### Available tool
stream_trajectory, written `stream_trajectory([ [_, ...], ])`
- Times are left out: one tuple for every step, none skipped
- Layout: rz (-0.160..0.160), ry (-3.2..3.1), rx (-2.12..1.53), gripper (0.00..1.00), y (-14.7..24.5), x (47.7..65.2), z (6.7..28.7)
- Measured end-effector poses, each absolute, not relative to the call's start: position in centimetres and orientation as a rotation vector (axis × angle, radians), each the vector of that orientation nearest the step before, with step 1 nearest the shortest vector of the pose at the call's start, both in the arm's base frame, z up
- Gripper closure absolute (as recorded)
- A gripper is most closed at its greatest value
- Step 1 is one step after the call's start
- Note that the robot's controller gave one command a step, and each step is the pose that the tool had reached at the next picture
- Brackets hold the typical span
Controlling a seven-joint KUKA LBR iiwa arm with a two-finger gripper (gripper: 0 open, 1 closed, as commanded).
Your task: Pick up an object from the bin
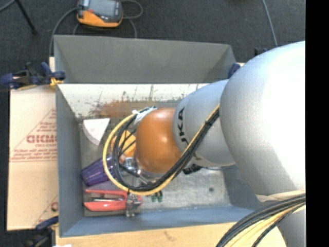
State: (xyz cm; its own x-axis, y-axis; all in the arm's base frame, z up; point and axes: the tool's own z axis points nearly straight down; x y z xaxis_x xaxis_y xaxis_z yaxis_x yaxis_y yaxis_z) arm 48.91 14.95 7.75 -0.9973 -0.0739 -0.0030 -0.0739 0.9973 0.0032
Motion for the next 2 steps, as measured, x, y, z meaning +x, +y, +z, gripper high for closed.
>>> stream_trajectory([
  [0.001, 3.090, -0.469, 1.00, 18.10, 48.32, 7.46],
  [0.002, 3.090, -0.467, 1.00, 18.10, 48.33, 7.46],
])
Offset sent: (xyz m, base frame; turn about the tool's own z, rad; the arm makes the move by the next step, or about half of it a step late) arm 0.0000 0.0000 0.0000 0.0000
